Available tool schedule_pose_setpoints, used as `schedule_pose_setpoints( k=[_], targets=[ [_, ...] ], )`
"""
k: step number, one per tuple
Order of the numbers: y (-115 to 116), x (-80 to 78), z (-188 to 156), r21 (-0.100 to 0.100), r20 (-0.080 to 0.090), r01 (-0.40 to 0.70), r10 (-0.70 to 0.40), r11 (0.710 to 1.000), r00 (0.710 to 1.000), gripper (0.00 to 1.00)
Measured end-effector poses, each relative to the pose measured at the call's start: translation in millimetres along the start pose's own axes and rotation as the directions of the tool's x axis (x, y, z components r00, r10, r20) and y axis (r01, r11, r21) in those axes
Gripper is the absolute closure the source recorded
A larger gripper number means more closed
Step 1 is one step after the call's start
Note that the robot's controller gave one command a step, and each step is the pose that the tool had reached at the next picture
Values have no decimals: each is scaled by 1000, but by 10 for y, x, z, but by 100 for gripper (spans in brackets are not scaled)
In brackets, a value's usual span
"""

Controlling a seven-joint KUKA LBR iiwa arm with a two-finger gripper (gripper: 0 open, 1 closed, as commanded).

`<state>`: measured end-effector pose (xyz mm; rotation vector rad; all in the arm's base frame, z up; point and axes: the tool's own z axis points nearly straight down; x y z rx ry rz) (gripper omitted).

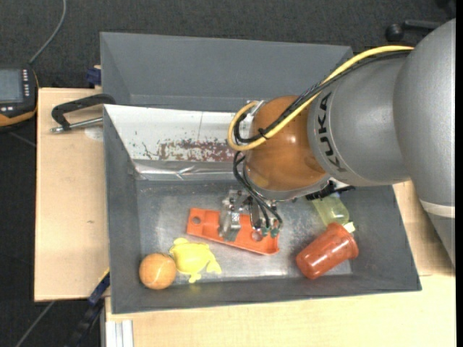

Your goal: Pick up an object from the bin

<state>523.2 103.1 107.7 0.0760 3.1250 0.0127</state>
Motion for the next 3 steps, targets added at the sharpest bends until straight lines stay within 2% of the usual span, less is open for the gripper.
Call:
schedule_pose_setpoints(
  k=[1, 2, 3],
  targets=[
    [-66, -63, 94, -2, 2, -103, 103, 995, 995, 100],
    [-67, 30, 293, -6, 9, -300, 300, 954, 954, 100],
    [-67, 30, 293, -6, 9, -301, 301, 954, 954, 100]
  ],
)
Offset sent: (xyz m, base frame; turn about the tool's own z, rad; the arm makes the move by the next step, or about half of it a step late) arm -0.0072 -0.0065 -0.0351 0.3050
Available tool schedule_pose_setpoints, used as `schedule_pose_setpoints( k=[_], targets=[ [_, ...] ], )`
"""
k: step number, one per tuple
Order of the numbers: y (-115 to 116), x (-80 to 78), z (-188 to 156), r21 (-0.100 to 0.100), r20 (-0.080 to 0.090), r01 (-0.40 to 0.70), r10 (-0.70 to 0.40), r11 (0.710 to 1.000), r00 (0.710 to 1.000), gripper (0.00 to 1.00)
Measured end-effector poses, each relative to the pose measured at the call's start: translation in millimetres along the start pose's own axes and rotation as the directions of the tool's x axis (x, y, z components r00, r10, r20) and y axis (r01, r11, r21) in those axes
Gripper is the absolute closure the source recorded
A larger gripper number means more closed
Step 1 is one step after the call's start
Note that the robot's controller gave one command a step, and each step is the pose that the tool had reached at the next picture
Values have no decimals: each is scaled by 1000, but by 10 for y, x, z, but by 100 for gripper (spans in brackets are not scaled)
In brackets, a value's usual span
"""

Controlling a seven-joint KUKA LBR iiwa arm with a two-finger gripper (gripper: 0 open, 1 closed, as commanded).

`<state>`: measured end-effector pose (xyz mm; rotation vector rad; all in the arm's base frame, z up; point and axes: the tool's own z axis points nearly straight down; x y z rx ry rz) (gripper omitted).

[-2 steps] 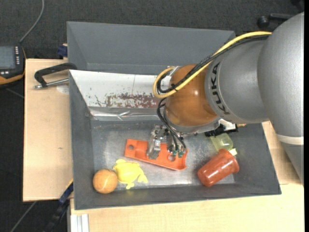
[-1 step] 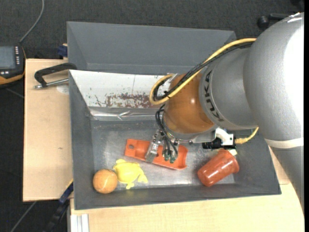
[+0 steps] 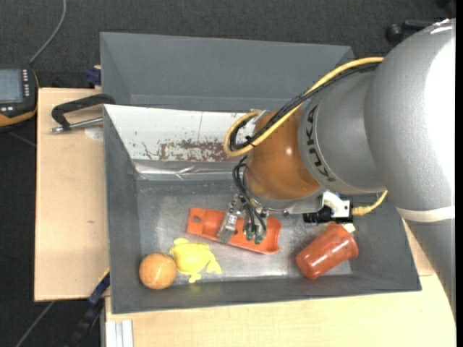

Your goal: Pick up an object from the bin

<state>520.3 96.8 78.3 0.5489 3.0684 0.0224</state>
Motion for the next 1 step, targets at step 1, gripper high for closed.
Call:
schedule_pose_setpoints(
  k=[1],
  targets=[
    [-17, -13, -91, -2, 2, 10, -10, 1000, 1000, 100]
  ],
)
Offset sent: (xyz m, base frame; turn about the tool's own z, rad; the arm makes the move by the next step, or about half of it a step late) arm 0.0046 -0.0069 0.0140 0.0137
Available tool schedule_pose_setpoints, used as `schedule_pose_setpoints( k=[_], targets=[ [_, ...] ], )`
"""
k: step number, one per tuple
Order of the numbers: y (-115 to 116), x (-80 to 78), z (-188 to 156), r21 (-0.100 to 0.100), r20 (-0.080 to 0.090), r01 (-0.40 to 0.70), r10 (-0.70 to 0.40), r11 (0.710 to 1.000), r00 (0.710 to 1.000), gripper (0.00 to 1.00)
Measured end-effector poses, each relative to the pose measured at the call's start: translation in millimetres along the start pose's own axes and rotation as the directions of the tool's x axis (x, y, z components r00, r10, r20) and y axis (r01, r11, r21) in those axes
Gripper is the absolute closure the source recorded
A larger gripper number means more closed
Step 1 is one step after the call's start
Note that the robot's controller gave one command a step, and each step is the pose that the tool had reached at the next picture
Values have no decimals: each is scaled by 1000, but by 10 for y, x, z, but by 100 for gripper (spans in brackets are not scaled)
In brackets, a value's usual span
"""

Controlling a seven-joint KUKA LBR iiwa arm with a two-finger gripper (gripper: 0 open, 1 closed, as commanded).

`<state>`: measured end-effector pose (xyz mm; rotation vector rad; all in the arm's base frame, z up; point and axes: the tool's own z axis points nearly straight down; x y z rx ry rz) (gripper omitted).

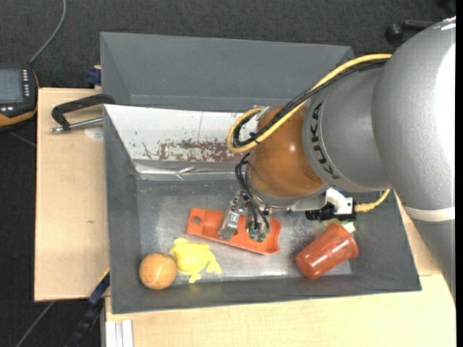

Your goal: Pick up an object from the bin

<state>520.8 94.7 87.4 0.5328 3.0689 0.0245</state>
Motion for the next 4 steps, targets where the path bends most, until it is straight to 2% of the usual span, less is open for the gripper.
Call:
schedule_pose_setpoints(
  k=[2, 3, 4],
  targets=[
    [-17, -62, -55, -2, 1, -23, 23, 1000, 1000, 100],
    [24, -47, 118, -12, 17, -21, 21, 1000, 1000, 100],
    [25, -47, 118, -13, 17, -21, 21, 1000, 1000, 100]
  ],
)
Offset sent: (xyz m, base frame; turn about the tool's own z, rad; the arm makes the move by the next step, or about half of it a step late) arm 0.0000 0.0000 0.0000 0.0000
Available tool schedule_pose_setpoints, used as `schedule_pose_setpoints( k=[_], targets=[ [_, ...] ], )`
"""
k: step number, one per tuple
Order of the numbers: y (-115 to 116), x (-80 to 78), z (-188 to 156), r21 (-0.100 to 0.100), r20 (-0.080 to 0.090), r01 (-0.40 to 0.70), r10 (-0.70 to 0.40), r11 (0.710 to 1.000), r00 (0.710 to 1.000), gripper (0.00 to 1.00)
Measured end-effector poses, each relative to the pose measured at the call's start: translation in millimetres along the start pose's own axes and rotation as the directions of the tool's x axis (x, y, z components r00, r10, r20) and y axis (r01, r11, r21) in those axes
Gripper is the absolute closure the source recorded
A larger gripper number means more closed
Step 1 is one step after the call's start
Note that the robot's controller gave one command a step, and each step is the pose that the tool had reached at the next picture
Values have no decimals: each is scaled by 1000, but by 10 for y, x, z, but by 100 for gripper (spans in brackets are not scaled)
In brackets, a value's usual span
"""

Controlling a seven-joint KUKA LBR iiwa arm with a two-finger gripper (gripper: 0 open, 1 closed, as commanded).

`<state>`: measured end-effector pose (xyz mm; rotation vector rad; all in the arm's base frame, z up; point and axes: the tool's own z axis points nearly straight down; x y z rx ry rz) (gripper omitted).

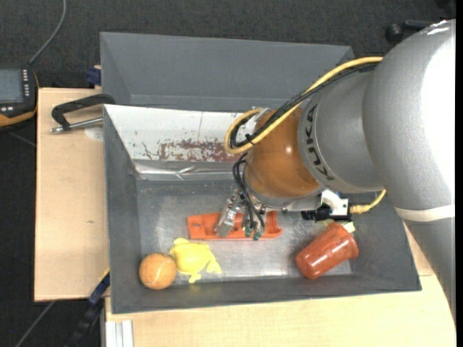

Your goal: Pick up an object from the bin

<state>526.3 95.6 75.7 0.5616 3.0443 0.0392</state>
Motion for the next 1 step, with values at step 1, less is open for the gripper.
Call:
schedule_pose_setpoints(
  k=[1],
  targets=[
    [-19, 45, -54, 0, -1, -2, 2, 1000, 1000, 100]
  ],
)
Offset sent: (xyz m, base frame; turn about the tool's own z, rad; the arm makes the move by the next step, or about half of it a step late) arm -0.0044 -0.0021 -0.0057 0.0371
